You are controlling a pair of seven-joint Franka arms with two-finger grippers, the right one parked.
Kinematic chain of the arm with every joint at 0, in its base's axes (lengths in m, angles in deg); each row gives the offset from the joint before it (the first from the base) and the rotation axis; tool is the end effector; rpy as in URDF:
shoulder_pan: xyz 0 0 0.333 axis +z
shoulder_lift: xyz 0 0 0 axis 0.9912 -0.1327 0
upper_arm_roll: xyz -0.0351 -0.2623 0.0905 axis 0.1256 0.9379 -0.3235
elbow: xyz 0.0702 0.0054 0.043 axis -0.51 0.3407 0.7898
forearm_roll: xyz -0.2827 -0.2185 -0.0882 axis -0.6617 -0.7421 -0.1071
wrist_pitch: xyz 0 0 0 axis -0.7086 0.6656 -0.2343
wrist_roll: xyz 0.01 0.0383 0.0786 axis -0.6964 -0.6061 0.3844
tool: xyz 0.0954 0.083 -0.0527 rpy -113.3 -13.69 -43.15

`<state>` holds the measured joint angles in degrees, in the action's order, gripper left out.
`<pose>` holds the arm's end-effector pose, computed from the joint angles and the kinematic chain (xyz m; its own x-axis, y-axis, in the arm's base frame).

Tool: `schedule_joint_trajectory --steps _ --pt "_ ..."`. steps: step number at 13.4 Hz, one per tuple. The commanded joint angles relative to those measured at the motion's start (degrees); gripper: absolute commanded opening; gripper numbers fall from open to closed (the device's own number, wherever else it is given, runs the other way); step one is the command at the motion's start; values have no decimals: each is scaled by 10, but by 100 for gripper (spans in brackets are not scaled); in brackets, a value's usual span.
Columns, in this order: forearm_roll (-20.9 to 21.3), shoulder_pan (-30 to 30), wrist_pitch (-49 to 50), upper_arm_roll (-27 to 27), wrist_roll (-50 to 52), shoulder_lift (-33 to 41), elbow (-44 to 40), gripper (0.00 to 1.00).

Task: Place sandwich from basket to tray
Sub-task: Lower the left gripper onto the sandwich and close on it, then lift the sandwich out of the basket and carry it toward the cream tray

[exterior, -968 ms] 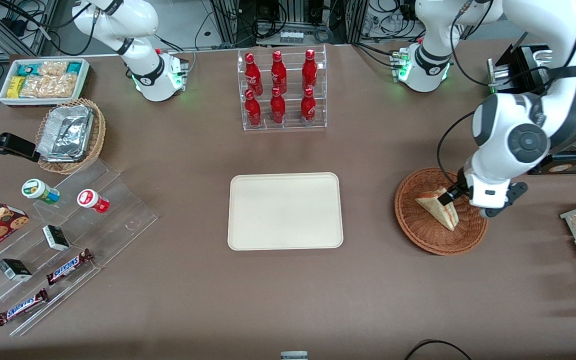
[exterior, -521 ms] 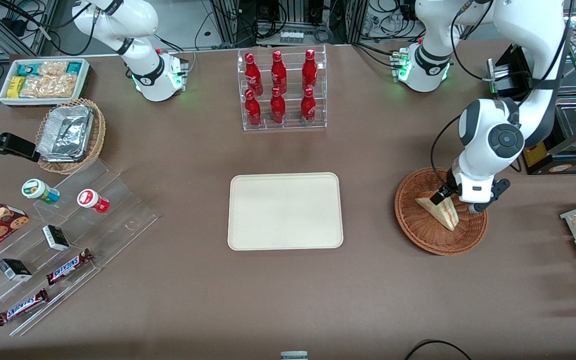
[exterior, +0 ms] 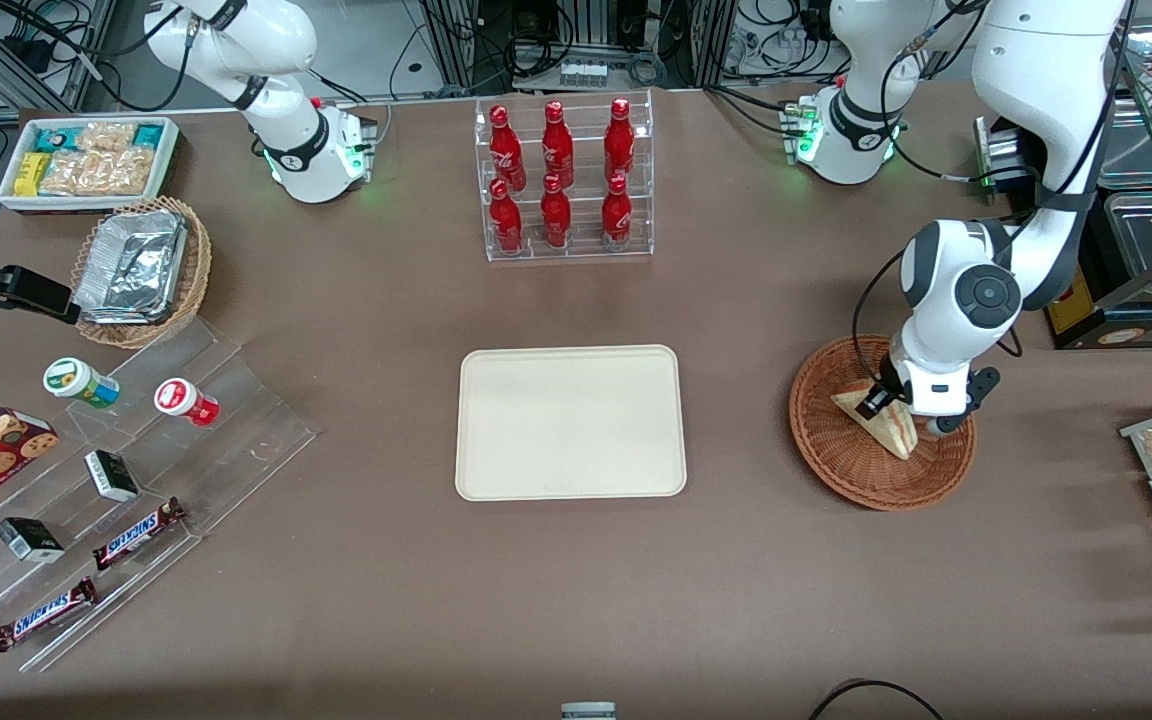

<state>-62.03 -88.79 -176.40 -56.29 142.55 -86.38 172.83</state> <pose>0.5073 -0.0597 0.1930 0.7370 0.6749 0.0370 0.6758 -0.7369 -0.0166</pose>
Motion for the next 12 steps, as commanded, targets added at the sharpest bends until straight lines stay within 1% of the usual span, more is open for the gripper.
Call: schedule_joint_trajectory --steps 1,3,4,6,9,12 --pt "0 0 1 1 7 8 -12 8" --pt "8 -1 30 1 4 25 -24 8" --pt "9 -4 69 1 2 36 -42 8" --pt "12 -7 177 6 -6 48 -102 9" --pt "12 -56 327 8 -7 55 -206 10" --pt "12 -123 437 9 -13 50 -292 10"
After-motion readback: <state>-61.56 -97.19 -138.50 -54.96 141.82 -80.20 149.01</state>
